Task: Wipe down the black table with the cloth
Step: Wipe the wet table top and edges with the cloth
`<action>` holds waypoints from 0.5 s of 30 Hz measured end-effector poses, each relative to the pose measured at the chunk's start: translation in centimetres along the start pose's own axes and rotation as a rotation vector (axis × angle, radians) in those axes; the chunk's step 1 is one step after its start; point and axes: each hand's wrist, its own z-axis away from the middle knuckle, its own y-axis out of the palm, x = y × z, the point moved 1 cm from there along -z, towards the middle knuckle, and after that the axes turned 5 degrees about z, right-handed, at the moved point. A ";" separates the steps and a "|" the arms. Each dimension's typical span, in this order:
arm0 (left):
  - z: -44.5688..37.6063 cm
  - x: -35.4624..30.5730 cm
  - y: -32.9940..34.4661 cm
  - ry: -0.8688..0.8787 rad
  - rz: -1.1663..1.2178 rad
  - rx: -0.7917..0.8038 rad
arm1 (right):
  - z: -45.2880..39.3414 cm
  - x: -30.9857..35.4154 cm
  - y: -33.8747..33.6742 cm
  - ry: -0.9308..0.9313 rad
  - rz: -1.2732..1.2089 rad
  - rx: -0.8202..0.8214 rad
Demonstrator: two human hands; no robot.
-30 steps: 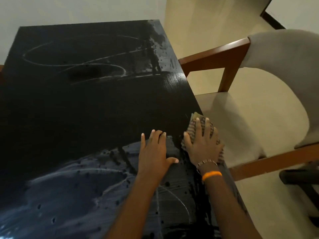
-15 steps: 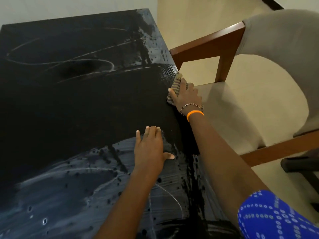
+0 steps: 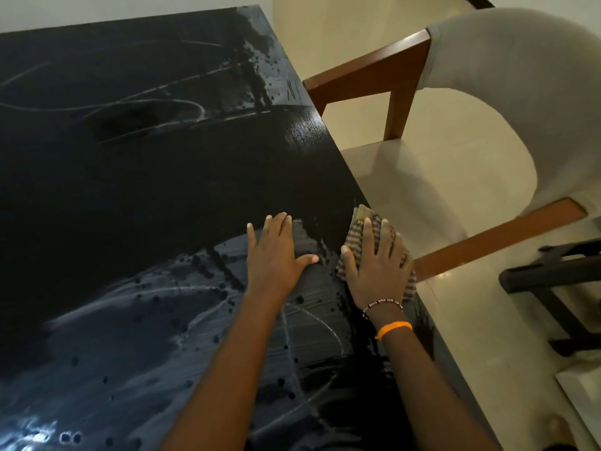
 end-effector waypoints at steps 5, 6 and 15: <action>4.0 3.9 -0.9 -0.086 0.094 -0.138 | 0.1 4.0 -0.1 -0.071 0.018 0.032; 4.9 5.1 -1.4 -0.115 0.097 -0.155 | 0.4 5.6 -0.2 -0.124 0.012 0.034; 13.2 18.1 -7.5 -0.339 0.104 -0.298 | 6.7 23.4 0.5 -0.581 -0.048 0.105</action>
